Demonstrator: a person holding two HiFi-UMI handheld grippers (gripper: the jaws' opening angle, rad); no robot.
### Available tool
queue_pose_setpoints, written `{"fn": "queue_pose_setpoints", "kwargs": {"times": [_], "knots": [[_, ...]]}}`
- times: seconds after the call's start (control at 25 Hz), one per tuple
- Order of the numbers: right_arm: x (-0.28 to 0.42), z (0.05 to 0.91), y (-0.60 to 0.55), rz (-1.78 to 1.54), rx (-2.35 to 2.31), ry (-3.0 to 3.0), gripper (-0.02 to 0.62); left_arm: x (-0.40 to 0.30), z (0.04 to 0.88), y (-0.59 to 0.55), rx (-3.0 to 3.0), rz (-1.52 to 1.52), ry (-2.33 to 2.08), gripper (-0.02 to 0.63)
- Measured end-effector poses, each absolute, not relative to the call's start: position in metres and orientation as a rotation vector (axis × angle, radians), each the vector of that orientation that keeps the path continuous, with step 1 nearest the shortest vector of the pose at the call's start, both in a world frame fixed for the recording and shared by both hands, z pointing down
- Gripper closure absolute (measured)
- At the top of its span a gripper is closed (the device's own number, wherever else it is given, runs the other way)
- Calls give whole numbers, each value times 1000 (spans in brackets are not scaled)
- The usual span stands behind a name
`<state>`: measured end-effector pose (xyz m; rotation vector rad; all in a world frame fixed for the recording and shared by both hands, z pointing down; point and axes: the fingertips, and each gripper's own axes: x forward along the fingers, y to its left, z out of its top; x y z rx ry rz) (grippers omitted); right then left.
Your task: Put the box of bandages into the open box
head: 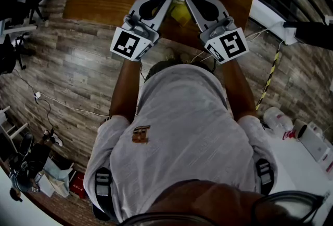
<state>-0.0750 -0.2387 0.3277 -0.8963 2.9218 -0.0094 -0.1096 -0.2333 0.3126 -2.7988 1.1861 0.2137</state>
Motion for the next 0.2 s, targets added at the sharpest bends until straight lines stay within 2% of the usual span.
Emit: {"fn": "queue_pose_setpoints", "kwargs": {"times": [0.2], "knots": [[-73,331,-237,-8,-895,2926,565,-106,315,-232,-2801,213,1181,588]]}}
